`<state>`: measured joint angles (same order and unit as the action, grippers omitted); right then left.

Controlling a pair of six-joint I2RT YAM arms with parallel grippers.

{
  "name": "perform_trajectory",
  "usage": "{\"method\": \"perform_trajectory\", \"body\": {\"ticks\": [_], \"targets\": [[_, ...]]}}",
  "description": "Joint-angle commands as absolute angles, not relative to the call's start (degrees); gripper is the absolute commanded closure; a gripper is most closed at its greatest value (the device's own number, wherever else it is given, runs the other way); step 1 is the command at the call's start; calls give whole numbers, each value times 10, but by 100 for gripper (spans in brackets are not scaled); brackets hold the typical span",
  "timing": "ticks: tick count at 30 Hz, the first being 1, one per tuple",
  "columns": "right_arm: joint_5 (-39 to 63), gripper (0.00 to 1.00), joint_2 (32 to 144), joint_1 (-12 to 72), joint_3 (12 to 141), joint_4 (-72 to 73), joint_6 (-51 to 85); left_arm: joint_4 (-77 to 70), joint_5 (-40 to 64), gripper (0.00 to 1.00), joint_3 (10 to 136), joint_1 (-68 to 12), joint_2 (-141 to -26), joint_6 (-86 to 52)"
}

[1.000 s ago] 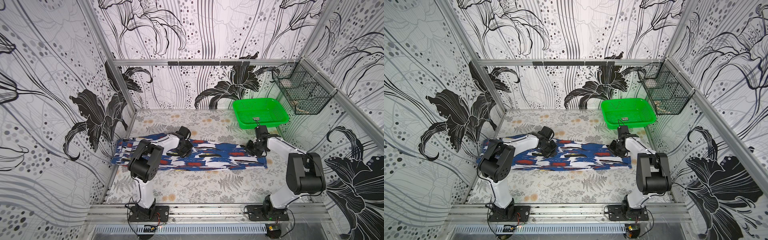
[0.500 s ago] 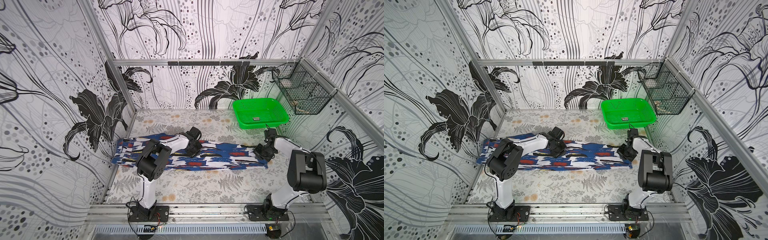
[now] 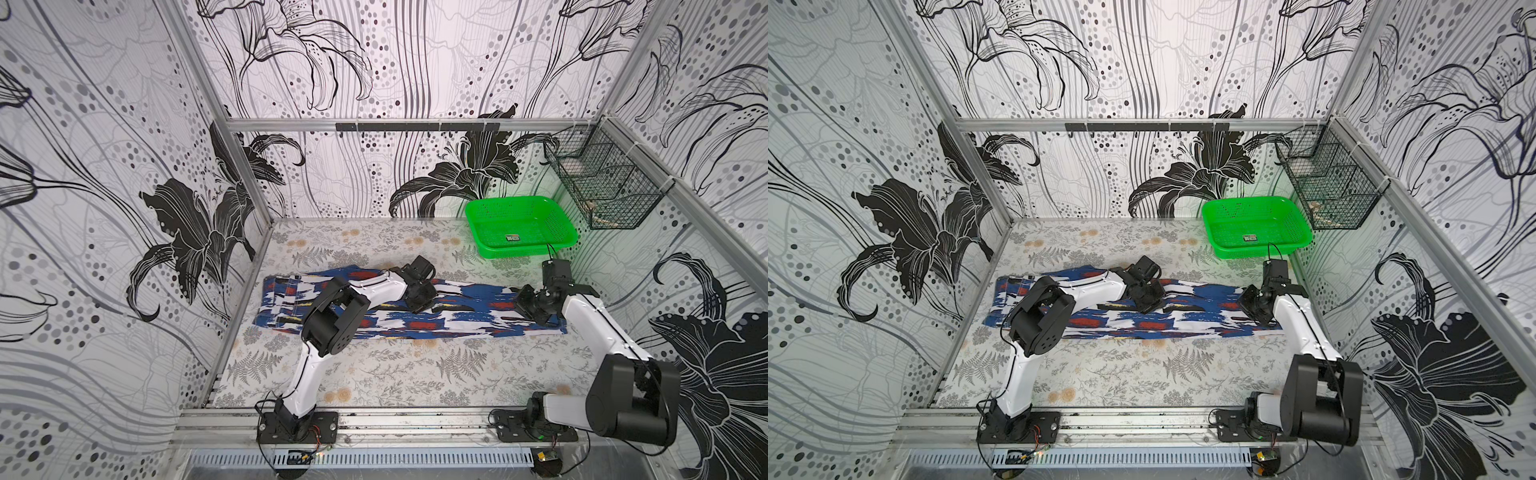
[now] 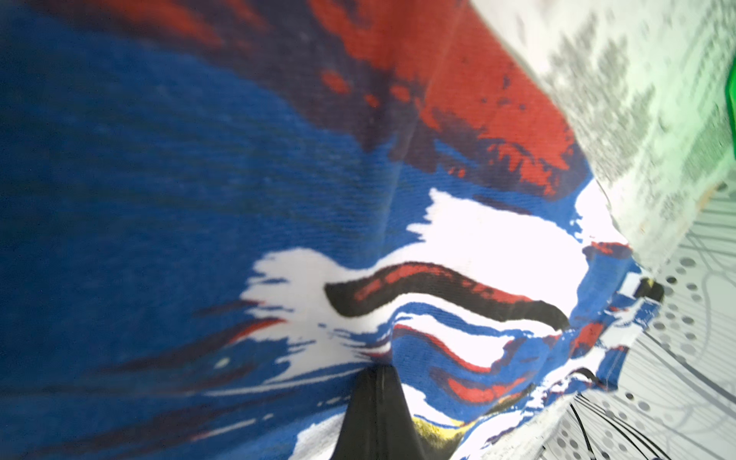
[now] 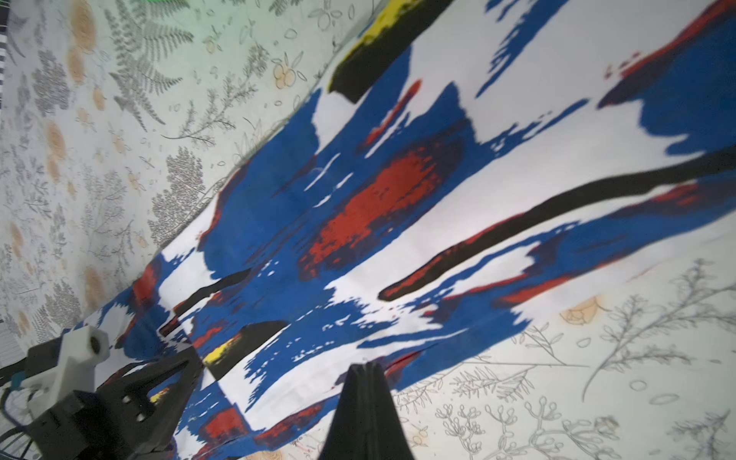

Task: Roll up the long pants
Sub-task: Fold the long pant at the center of the board.

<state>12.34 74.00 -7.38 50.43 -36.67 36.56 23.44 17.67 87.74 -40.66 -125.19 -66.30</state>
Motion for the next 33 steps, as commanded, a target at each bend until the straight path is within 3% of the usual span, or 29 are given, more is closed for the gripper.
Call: {"method": "perform_trajectory", "body": {"ticks": [1, 5, 6, 9, 10, 12, 14, 23, 33], "targets": [[104, 100, 725, -72, 491, -382, 362, 288, 176, 100, 865, -425, -1305, -674], [79, 98, 731, -77, 488, -396, 370, 315, 157, 100, 867, -424, -1277, -661], [74, 85, 731, -96, 481, -397, 381, 323, 149, 100, 867, -424, -1266, -654], [140, 80, 732, -186, 438, -368, 408, 342, 134, 100, 867, -423, -1241, -640], [146, 73, 736, -206, 432, -366, 409, 345, 131, 100, 866, -422, -1236, -638], [138, 42, 750, -238, 439, -375, 399, 348, 130, 100, 864, -421, -1227, -632], [120, 24, 757, -262, 449, -388, 390, 354, 132, 100, 864, -420, -1224, -629], [148, 25, 801, -389, 445, -365, 389, 382, 135, 100, 879, -418, -1219, -609], [128, 25, 760, -410, 368, -231, 448, 380, 147, 100, 883, -418, -1219, -608]]}}
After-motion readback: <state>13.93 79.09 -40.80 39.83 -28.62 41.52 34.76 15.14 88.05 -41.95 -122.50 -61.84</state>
